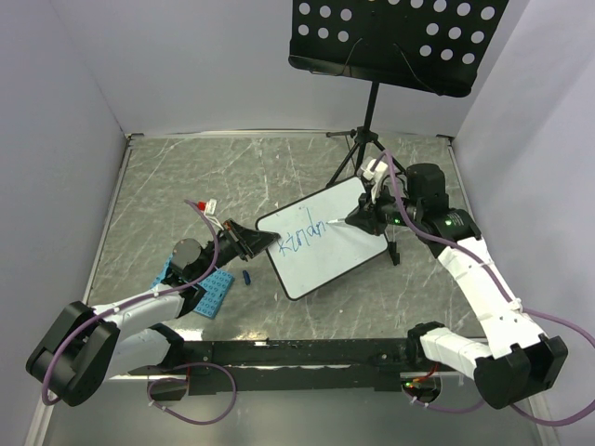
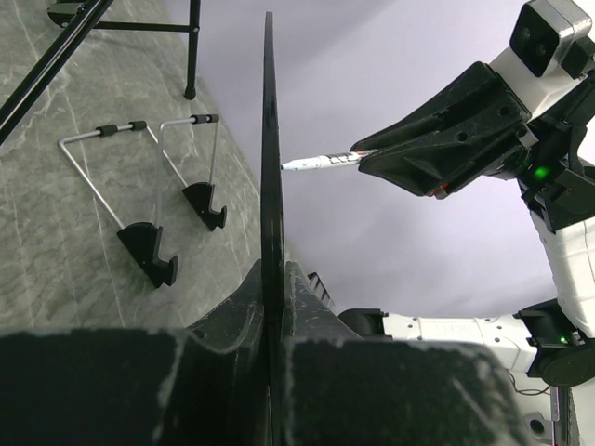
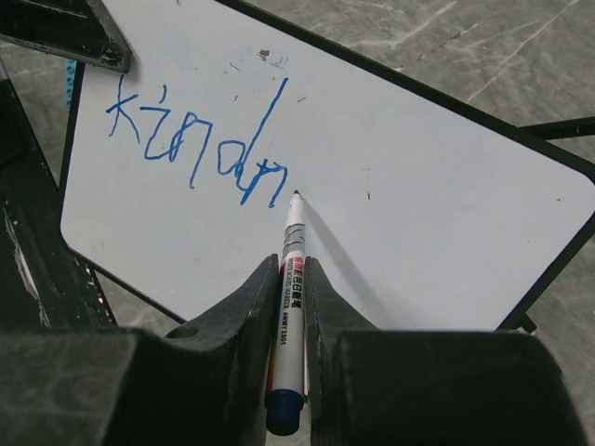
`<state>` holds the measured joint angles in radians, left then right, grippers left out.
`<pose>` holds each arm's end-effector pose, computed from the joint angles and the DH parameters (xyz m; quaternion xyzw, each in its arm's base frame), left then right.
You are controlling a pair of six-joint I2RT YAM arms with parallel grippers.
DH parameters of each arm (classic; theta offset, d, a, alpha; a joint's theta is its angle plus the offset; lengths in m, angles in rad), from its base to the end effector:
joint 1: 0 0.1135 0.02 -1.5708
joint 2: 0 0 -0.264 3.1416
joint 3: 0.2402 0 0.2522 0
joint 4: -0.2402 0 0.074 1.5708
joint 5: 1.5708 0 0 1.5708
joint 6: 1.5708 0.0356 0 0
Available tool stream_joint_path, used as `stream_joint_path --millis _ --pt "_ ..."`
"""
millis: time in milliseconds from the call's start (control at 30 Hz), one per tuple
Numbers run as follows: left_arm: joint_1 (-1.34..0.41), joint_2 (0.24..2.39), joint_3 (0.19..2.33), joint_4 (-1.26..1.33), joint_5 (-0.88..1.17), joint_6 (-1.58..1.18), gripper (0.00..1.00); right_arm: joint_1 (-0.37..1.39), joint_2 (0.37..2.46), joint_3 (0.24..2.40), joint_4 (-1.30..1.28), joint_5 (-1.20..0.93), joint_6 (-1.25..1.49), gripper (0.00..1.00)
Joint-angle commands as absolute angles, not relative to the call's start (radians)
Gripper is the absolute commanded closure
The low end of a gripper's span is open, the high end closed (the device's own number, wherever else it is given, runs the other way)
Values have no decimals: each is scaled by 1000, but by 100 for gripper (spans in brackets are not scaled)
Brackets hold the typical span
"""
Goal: Write a sentence on the whiteboard
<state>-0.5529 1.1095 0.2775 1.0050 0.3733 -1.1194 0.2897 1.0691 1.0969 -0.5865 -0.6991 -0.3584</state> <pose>0.1781 -0.1252 0.2277 -0.0403 0.6467 -0.6383 0.4157 0.2063 0.0854 0.3581 -0.4190 0.7261 0.2837 0.4654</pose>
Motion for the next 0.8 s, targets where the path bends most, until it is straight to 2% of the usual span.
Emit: stream_joint_path --millis 0,267,767 --pt "-554 1066 325 1180 385 -1147 99 281 1077 1111 -552 -706 -359 100" --pt "-552 1069 325 1181 388 -1147 99 259 1084 1120 -532 -641 -353 100" --pt "-552 1085 322 1198 394 -1155 99 259 1140 1178 -514 -689 -328 100"
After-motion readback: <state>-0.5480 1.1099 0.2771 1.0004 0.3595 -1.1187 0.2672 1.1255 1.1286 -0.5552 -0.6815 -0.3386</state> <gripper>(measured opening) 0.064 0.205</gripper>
